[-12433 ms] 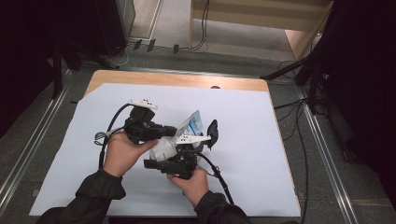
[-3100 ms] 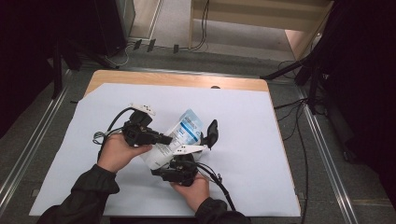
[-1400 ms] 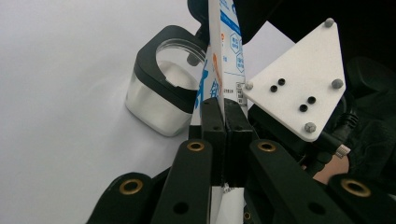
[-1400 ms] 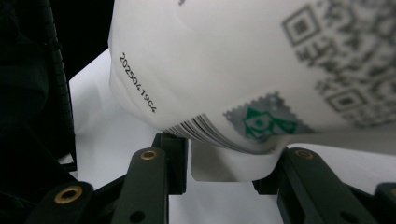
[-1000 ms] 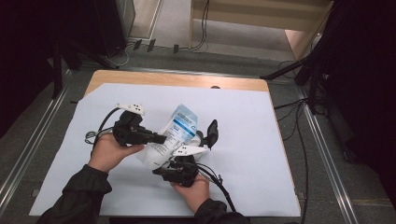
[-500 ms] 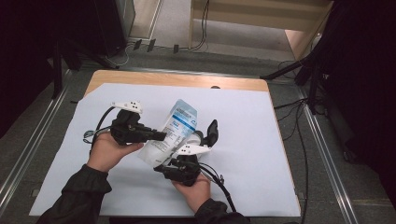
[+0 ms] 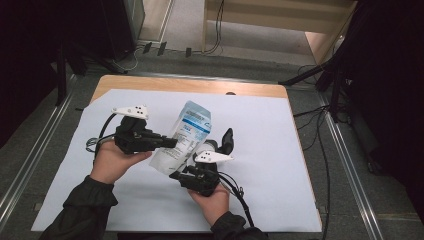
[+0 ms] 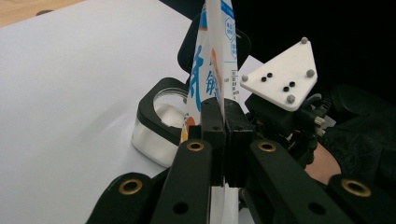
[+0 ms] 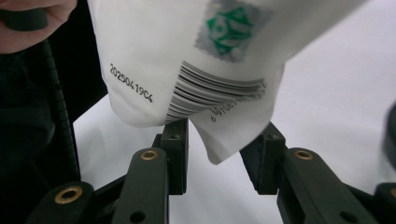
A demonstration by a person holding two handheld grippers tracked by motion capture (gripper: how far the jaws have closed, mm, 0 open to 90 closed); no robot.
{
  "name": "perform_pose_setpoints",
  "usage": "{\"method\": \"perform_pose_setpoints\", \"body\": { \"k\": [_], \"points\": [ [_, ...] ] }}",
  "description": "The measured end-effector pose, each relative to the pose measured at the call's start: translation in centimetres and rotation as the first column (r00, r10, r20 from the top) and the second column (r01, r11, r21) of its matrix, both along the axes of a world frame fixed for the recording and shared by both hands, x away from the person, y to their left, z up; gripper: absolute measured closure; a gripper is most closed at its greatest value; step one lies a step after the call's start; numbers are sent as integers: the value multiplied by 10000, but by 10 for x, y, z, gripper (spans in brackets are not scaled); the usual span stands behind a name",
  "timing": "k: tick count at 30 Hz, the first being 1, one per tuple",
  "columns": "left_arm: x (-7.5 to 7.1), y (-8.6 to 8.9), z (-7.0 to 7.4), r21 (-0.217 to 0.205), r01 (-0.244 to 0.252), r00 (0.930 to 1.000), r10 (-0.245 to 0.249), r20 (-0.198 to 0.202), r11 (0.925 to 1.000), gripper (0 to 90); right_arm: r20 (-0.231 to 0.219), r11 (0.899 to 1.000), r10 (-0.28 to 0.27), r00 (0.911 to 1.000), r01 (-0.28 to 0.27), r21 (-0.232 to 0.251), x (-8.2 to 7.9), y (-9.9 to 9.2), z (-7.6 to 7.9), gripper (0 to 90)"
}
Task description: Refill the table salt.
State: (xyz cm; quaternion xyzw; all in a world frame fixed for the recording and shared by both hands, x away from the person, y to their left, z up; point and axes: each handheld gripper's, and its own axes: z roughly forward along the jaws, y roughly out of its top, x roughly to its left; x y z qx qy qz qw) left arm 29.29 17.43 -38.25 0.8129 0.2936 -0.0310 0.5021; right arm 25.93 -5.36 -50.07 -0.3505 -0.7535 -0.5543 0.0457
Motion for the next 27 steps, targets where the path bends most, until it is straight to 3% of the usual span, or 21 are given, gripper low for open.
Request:
{"method": "perform_pose_setpoints", "body": {
  "k": [7, 13, 27],
  "points": [
    [-2, 3, 2, -82, -27, 10000, 27, 17, 10000, 900, -69, 10000, -64, 10000, 65, 57, 2, -3, 2, 657],
    [-2, 1, 1, 87, -156, 9998, 155, 102, 9998, 900, -130, 10000, -67, 9999, 67, -6, 3, -3, 2, 659],
    [-2, 9, 3, -94, -291, 9995, 292, 103, 9995, 900, -257, 9992, -335, 9991, 340, 211, 8, -8, 5, 659]
  ]
}}
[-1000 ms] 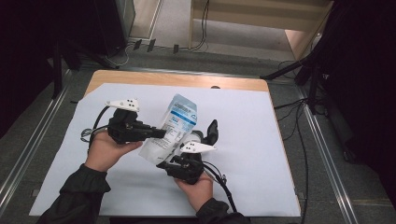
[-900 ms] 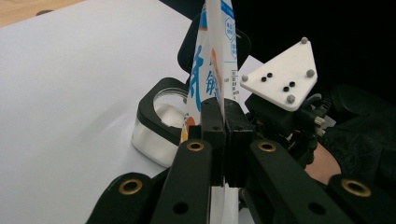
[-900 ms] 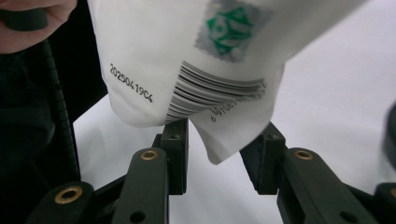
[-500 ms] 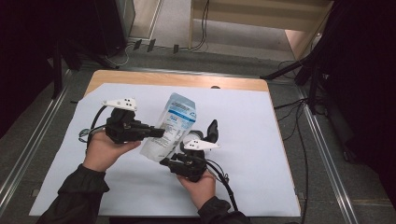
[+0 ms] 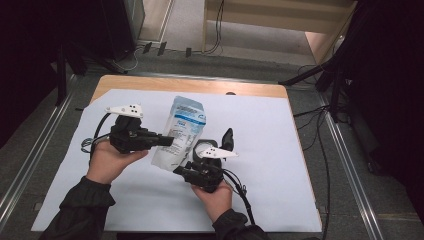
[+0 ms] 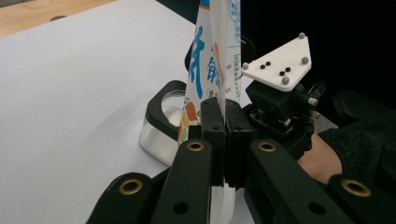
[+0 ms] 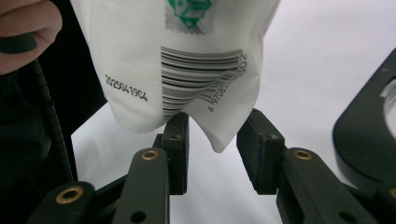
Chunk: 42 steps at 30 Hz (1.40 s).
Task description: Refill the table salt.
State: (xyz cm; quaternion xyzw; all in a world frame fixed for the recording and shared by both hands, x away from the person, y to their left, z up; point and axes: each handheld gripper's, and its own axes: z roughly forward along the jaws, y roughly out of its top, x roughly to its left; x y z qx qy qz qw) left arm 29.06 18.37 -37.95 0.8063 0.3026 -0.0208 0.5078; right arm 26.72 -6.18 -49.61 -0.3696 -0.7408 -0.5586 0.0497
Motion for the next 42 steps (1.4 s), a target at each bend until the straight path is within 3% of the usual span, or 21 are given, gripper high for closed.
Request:
{"method": "perform_pose_setpoints", "body": {
  "k": [9, 13, 19, 29, 34, 42],
  "points": [
    [-3, 7, 1, 87, 262, 9997, -262, 22, 9996, 900, 25, 9998, -216, 9998, 216, 44, 4, -5, 4, 665],
    [-5, 10, 3, 193, 242, 9997, -243, 36, 9995, 900, 181, 9999, -27, 9998, 29, -104, 5, -3, 7, 664],
    [-7, 18, 6, -166, 249, 9996, -251, -139, 9996, 900, 133, 9993, 346, 9993, -344, -159, 7, 1, 9, 652],
    [-7, 31, 9, -224, -281, 9996, 280, -46, 9994, 900, 155, 9944, 942, 9954, -933, -503, 4, 1, 15, 641],
    [-4, 35, 6, -12, -599, 9982, 599, 65, 9982, 900, 86, 9903, 1273, 9918, -1266, -569, 3, -2, 16, 631],
    [2, 46, 0, 179, -1251, 9921, 1250, 97, 9920, 900, 253, 9747, 1988, 9797, -1949, -1096, -2, -16, 16, 594]
  ]
}}
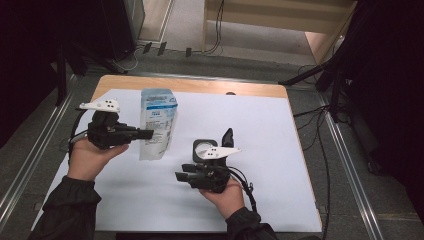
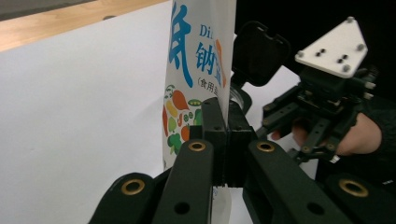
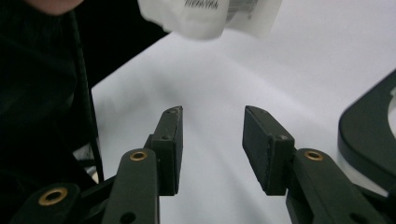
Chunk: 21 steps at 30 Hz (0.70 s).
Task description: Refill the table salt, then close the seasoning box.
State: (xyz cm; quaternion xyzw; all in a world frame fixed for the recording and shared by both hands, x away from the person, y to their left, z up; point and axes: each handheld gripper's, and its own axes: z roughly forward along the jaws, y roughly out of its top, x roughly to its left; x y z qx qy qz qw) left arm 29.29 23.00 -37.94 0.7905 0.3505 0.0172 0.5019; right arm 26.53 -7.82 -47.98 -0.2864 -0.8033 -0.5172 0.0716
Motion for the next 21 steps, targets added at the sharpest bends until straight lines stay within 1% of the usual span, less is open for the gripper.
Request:
{"method": "perform_pose_setpoints", "body": {
  "k": [1, 3, 4, 6, 7, 8, 9, 10, 11, 13, 15, 16, 17, 21],
  "points": [
    [1, 1, -1, 24, -97, 9999, 97, 33, 9999, 900, 4, 9999, 102, 9999, -102, -66, 0, -1, 0, 592],
    [2, 3, -3, -37, -243, 9997, 243, 9, 9997, 900, 191, 9994, 282, 9994, -278, -212, -1, -4, 2, 585],
    [3, 4, -4, 13, -272, 9996, 272, 21, 9996, 900, 260, 9988, 416, 9988, -409, -275, -1, -5, 3, 583],
    [5, 7, -6, 8, -433, 9991, 433, -4, 9991, 900, 375, 9981, 511, 9980, -498, -351, -1, -10, 5, 573],
    [6, 7, -7, 27, -485, 9988, 485, -20, 9988, 900, 321, 9982, 528, 9981, -519, -286, -1, -13, 6, 567],
    [7, 8, -9, 36, -560, 9984, 560, -40, 9984, 900, 282, 9979, 628, 9976, -622, -201, -1, -15, 7, 563],
    [9, 9, -10, 95, -648, 9979, 648, -29, 9979, 900, 218, 9966, 800, 9966, -796, -214, -2, -18, 9, 561],
    [10, 10, -11, 140, -707, 9975, 707, -9, 9974, 900, 423, 9959, 868, 9953, -856, -300, -2, -21, 9, 562],
    [11, 10, -12, 160, -779, 9970, 779, -20, 9968, 900, 460, 9950, 927, 9946, -909, -408, -3, -24, 10, 562],
    [15, 12, -14, 143, -859, 9963, 859, -35, 9962, 900, 457, 9944, 927, 9946, -902, -546, -3, -30, 10, 562],
    [18, 13, -16, 134, -949, 9955, 950, -38, 9954, 900, 372, 9950, 875, 9955, -855, -511, -2, -35, 10, 562],
    [20, 14, -18, 134, -979, 9952, 979, -17, 9951, 900, 445, 9948, 859, 9953, -832, -579, -1, -38, 10, 563],
    [22, 15, -19, 108, -1079, 9941, 1080, -58, 9941, 900, 416, 9947, 862, 9954, -836, -599, -1, -40, 9, 562],
    [32, 17, -24, 163, -1234, 9923, 1236, -102, 9922, 900, 393, 9943, 785, 9961, -754, -757, -1, -48, 8, 559]
  ]
}}
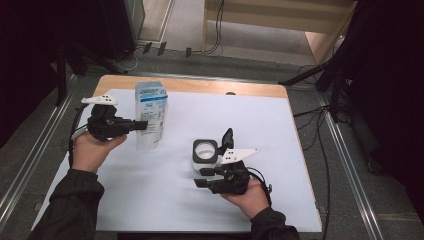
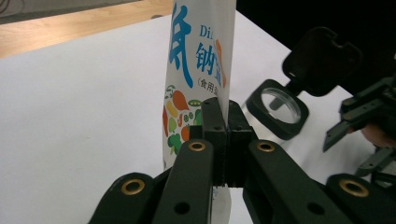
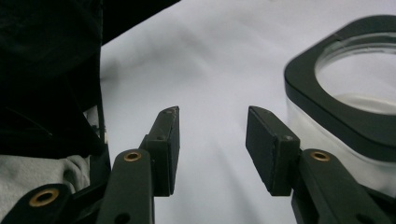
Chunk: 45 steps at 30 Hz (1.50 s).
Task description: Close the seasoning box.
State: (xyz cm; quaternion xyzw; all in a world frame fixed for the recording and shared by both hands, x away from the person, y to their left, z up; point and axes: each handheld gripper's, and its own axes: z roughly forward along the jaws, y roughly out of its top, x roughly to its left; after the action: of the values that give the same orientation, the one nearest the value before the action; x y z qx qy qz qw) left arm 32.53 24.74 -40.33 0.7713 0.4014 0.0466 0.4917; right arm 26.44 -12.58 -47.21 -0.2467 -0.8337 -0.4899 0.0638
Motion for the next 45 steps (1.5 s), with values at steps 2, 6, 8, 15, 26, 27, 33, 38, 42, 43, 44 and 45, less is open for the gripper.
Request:
{"method": "perform_pose_setpoints", "body": {
  "k": [2, 6, 8, 15, 26, 27, 33, 38, 42, 43, 44, 45],
  "points": [
    [5, 1, -3, -99, -91, 9999, 90, -92, 9999, 900, -59, 9998, -141, 9999, 140, -159, 0, -5, -1, 555],
    [16, 4, -7, -96, -296, 9995, 294, -120, 9995, 900, -242, 9995, -303, 9992, 303, -20, 3, -16, -4, 552],
    [22, 5, -9, -109, -448, 9990, 447, -84, 9989, 900, -191, 9989, -462, 9987, 462, -45, 4, -22, -4, 552],
    [40, 12, -19, -102, -875, 9962, 875, 25, 9961, 900, -1, 9988, -444, 9990, 444, -215, 8, -44, -5, 546],
    [62, 19, -39, 218, -1437, 9882, 1423, 562, 9894, 900, -134, 9955, -862, 9962, 857, -397, 14, -61, -9, 548],
    [63, 20, -41, 321, -1411, 9889, 1394, 507, 9895, 900, -155, 9952, -871, 9961, 863, -461, 15, -62, -9, 548],
    [66, 24, -52, 516, -1407, 9900, 1402, 137, 9887, 900, -1, 9946, -907, 9959, 906, -510, 15, -63, -8, 548],
    [63, 24, -57, 662, -1375, 9904, 1363, 221, 9883, 900, -28, 9935, -1031, 9947, 1029, -488, 18, -66, -7, 550],
    [58, 26, -63, 682, -1237, 9923, 1232, 114, 9900, 900, -75, 9918, -1225, 9924, 1221, -386, 22, -70, -7, 556],
    [56, 28, -64, 663, -1241, 9923, 1236, 122, 9901, 900, -92, 9916, -1236, 9923, 1232, -390, 23, -71, -7, 556],
    [55, 29, -65, 604, -1186, 9929, 1187, 27, 9911, 900, -95, 9912, -1267, 9919, 1263, -398, 24, -72, -7, 555],
    [54, 29, -65, 552, -1256, 9921, 1256, 42, 9905, 900, -74, 9915, -1238, 9923, 1234, -410, 24, -72, -6, 555]
  ]
}}
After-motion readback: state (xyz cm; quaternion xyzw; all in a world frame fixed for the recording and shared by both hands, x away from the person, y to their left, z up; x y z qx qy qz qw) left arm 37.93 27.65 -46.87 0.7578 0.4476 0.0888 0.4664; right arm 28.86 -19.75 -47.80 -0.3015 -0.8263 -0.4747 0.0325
